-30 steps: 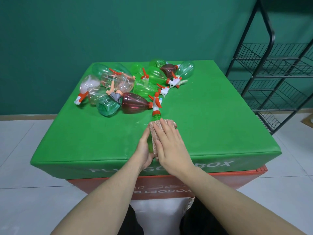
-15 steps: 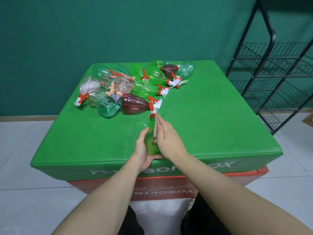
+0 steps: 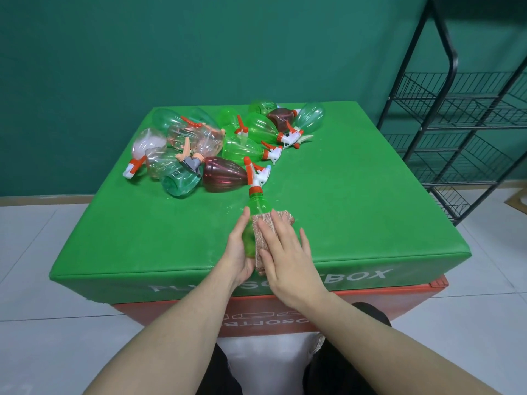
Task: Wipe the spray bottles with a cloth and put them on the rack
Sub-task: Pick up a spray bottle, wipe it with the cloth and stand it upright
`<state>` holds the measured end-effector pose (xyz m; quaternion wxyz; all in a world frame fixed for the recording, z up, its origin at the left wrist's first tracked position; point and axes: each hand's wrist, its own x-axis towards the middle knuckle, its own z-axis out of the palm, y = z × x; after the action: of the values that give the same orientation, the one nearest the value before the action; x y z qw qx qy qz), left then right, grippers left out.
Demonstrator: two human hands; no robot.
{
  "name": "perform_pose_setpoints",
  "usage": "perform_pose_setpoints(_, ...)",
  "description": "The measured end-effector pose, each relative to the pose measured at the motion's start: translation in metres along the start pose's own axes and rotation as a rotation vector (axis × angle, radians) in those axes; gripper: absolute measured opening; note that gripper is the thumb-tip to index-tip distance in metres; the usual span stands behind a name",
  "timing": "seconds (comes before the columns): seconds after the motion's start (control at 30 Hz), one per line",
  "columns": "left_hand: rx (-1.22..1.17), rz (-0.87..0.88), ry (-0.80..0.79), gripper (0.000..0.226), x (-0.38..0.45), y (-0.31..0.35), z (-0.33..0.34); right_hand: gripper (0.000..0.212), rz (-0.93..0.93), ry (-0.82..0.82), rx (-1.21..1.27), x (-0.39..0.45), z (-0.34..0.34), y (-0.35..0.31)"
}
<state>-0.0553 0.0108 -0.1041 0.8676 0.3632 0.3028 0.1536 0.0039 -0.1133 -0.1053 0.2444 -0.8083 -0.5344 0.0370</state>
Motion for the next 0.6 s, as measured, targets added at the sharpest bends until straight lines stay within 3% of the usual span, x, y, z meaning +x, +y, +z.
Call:
perform_pose_setpoints(0.23, 0.150, -0.032, -0.034, 0.049, 0.004, 0.003, 0.004, 0.062, 0.038, 0.057, 0.032, 0.026, -0.015, 0.002)
perform_pose_setpoints(0.43, 0.016, -0.035, -0.019, 0.049, 0.004, 0.004, -0.003, 0.052, 0.111, 0.060, 0.232, 0.058, -0.017, -0.008)
perform_pose_setpoints(0.6, -0.018, -0.022, -0.017, 0.049, 0.003, 0.002, -0.003, 0.054, 0.131, 0.042, 0.191, 0.061, -0.015, -0.010)
